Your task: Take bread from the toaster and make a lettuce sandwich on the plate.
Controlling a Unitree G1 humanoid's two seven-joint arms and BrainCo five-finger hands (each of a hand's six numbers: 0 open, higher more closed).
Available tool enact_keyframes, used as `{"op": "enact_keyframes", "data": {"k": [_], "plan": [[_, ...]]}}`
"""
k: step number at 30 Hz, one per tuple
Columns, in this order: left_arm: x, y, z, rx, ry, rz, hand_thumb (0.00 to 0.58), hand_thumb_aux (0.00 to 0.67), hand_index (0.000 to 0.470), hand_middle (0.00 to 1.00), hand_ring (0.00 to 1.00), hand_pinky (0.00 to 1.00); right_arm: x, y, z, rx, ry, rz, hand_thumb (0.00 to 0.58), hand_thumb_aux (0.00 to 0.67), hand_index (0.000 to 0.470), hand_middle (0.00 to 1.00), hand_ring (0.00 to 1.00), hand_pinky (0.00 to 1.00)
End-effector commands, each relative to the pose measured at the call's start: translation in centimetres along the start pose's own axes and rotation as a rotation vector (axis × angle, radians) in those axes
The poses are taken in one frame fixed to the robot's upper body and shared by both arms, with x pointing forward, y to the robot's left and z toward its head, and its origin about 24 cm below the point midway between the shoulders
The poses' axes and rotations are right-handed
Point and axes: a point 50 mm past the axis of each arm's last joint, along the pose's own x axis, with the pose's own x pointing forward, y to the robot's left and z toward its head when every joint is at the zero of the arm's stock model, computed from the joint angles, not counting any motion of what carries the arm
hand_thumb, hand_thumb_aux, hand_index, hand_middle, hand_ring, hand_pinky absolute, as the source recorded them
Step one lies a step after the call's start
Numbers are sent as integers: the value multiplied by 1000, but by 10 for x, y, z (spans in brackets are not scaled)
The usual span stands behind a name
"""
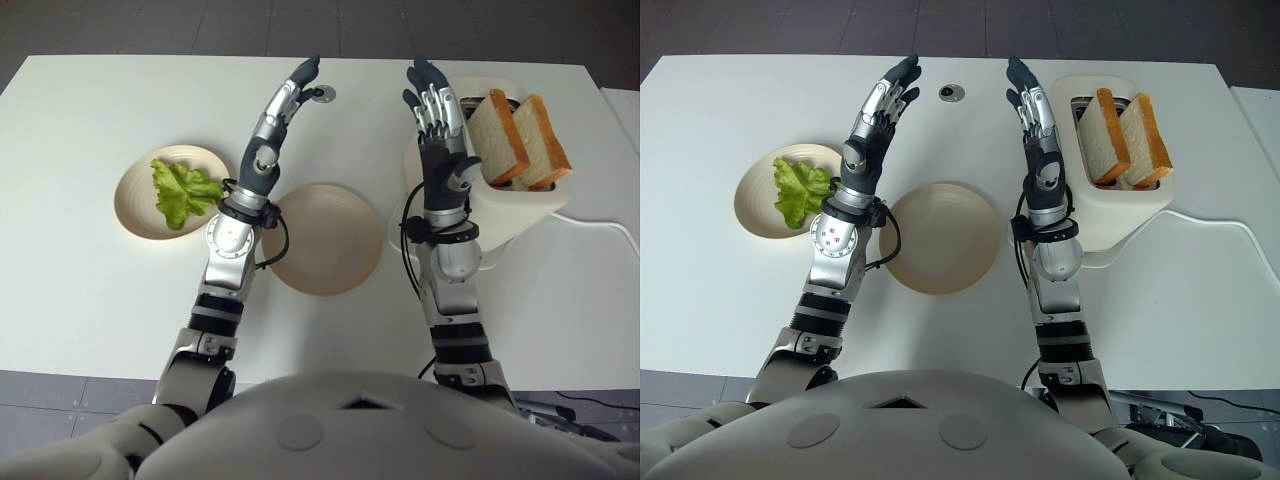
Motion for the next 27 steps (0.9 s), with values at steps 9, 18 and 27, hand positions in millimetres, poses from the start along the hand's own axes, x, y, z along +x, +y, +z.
{"op": "enact_keyframes", "data": {"k": [9,18,27], "plan": [[3,-4,-1,-35,12,-7,0,0,0,0,0,0,-4,-9,5,-71,3,6,0,0,0,0,0,0],[2,-5,0,-35,7,-9,0,0,0,0,0,0,-5,-8,6,-90,2,20,0,0,0,0,0,0],[0,-3,3,-41,-6,2,0,0,0,0,0,0,-6,-4,3,-106,16,46,0,0,0,0,0,0]]}}
